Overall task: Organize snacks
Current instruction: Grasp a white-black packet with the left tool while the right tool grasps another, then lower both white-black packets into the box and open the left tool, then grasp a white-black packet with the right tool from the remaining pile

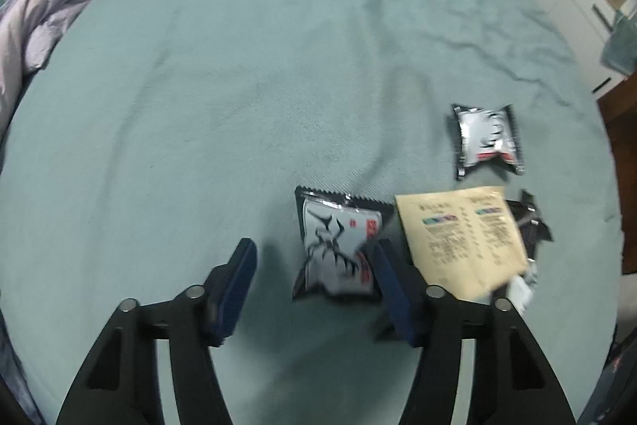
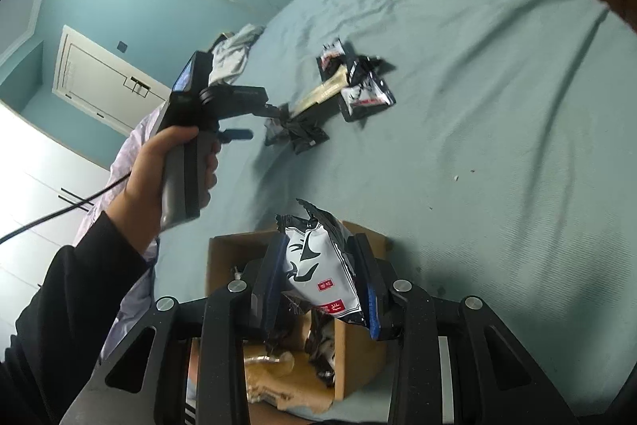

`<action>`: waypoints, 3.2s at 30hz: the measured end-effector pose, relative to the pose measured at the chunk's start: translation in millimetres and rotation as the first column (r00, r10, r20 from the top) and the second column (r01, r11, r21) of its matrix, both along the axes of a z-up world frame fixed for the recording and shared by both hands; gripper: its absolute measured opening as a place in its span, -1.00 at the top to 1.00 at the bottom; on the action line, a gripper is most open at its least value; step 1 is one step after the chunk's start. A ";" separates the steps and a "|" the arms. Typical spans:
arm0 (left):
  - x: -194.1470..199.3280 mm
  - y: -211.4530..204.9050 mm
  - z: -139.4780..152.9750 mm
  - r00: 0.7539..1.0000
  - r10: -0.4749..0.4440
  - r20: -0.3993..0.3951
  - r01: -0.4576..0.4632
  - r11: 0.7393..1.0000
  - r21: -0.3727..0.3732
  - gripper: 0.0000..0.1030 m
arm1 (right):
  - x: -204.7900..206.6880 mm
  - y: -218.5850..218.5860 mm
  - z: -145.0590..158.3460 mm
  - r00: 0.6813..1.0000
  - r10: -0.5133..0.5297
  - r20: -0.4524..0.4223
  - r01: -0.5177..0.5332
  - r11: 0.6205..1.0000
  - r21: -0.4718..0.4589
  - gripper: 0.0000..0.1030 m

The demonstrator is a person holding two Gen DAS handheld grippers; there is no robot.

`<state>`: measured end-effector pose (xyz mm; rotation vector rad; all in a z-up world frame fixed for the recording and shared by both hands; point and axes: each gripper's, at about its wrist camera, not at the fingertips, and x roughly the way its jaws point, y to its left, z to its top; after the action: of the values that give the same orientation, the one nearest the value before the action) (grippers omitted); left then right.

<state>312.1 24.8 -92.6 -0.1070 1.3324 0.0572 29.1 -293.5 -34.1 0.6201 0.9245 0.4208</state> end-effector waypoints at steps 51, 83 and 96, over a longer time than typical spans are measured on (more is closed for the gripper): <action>-294.1 -22.6 36.9 0.955 -0.264 0.132 0.280 0.953 -0.118 0.41 | -27.2 49.3 20.5 1.000 0.007 0.013 -0.004 0.971 -0.240 0.38; -283.8 15.7 72.3 0.950 -0.142 0.277 0.127 0.989 0.073 -0.20 | -7.9 153.9 -14.3 0.957 0.265 -0.121 -0.291 0.837 -0.464 0.35; -288.4 11.3 73.9 0.945 -0.157 0.286 0.140 0.987 0.081 -0.20 | -6.9 88.3 33.3 0.996 0.074 0.048 -0.060 0.967 -0.249 -0.42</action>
<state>23.7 36.1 -18.7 0.0358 1.0390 -0.0458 22.2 -205.2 -0.8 0.3479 0.9277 0.3741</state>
